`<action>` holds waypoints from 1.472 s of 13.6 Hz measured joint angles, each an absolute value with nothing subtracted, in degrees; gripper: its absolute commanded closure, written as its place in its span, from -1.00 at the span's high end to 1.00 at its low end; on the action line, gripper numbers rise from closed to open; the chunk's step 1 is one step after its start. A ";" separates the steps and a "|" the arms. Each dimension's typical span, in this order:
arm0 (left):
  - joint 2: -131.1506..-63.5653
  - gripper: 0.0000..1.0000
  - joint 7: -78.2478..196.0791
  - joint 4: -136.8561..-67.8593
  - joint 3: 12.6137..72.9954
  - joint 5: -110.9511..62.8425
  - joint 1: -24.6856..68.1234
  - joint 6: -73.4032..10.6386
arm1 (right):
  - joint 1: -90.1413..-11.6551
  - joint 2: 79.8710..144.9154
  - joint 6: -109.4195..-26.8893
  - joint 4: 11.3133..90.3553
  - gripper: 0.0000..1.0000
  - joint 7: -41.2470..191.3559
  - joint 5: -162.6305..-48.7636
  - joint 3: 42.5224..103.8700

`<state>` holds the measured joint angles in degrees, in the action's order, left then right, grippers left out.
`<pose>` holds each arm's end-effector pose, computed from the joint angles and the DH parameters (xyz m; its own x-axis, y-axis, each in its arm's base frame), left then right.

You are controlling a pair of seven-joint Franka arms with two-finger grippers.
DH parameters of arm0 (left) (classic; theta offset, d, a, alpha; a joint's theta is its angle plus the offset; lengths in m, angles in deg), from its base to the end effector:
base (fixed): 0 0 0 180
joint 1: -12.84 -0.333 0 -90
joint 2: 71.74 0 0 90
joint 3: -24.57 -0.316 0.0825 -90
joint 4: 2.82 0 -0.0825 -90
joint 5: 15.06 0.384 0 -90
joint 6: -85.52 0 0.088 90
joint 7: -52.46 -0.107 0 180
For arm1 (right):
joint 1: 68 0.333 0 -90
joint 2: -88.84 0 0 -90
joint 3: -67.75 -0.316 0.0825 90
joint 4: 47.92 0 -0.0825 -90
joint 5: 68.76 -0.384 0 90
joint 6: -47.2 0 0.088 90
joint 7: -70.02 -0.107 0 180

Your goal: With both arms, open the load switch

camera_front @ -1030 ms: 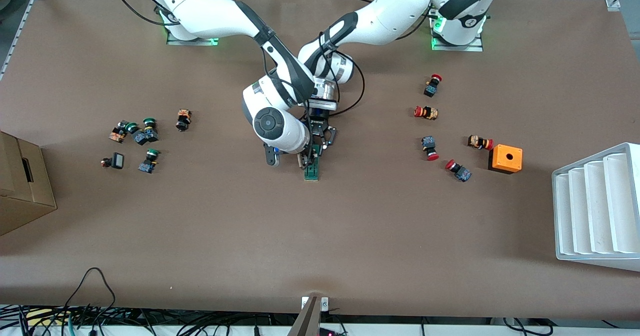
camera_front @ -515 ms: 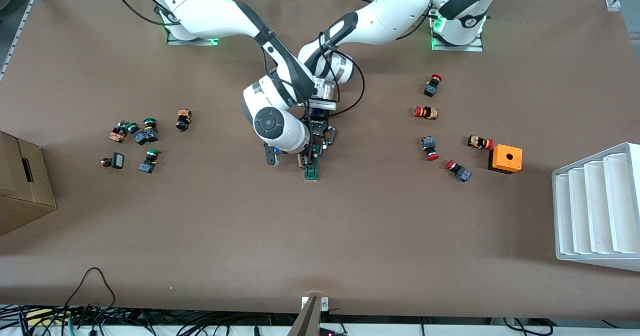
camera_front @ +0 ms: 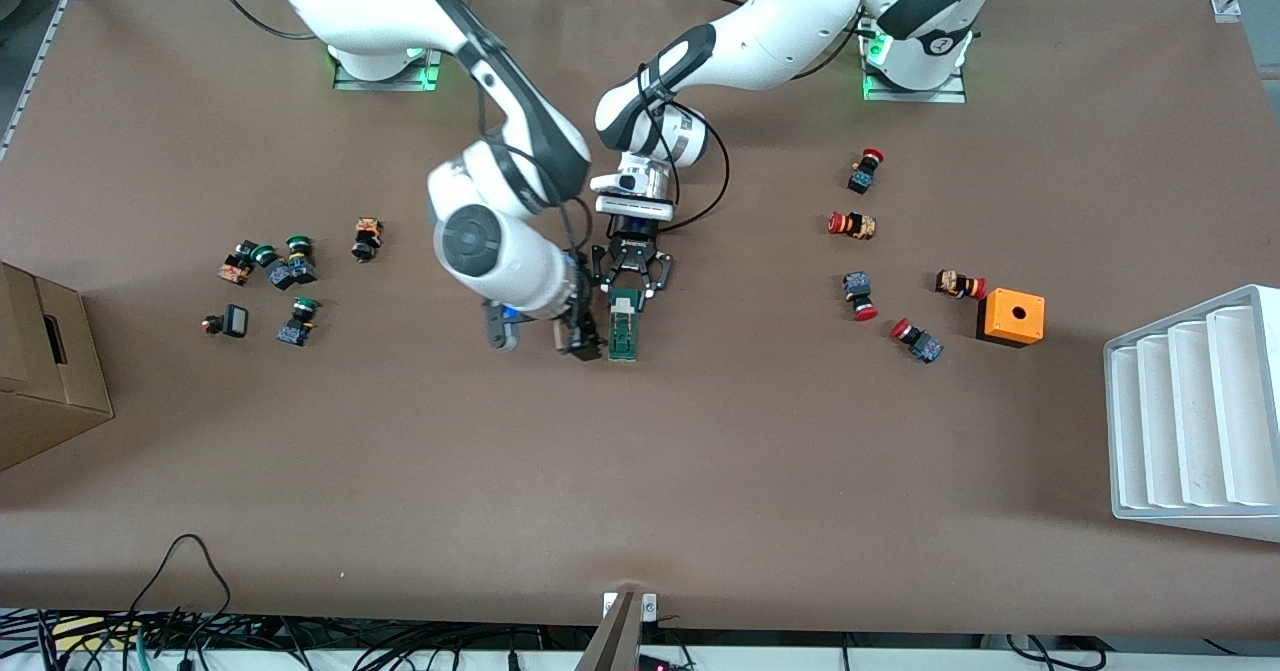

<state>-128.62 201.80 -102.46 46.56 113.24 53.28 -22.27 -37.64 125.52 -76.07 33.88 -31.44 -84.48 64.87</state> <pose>0.3589 -0.5281 0.0469 0.2564 -0.0014 0.9666 -0.1024 -0.9944 0.0258 0.6077 0.4031 0.3294 0.2176 -0.9368 -0.2739 -0.9745 -0.2242 -0.0073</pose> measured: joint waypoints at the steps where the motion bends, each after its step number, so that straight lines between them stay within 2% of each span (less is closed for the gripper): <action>1: -128.62 0.44 201.80 -102.40 46.56 113.22 53.25 -22.38 | -39.10 123.44 -74.37 33.81 1.00 -27.28 -83.75 64.94; 2: -128.65 0.99 201.80 -101.83 46.44 113.15 53.21 -23.16 | -40.79 121.40 -72.02 33.80 1.00 -22.15 -82.96 65.02; 9: -128.69 1.00 199.75 -96.81 45.96 114.38 52.15 -27.47 | -53.28 111.00 -57.40 34.11 1.00 19.32 -80.36 65.41; 13: -128.37 1.00 199.46 -96.79 45.98 114.38 51.83 -28.26 | -58.07 105.96 -52.90 36.04 1.00 39.58 -75.28 65.52; 16: -126.59 1.00 199.26 -98.28 46.18 114.38 51.08 -29.47 | -59.78 101.13 -52.52 40.40 1.00 52.26 -70.77 65.52; 20: -121.90 1.00 199.26 -104.45 47.84 112.97 49.94 -29.81 | -61.89 96.35 -52.52 43.76 1.00 63.99 -66.90 65.52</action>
<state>-121.90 199.26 -104.45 47.84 112.97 49.94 -29.81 -61.89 96.35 -52.52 43.76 63.99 -66.90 65.52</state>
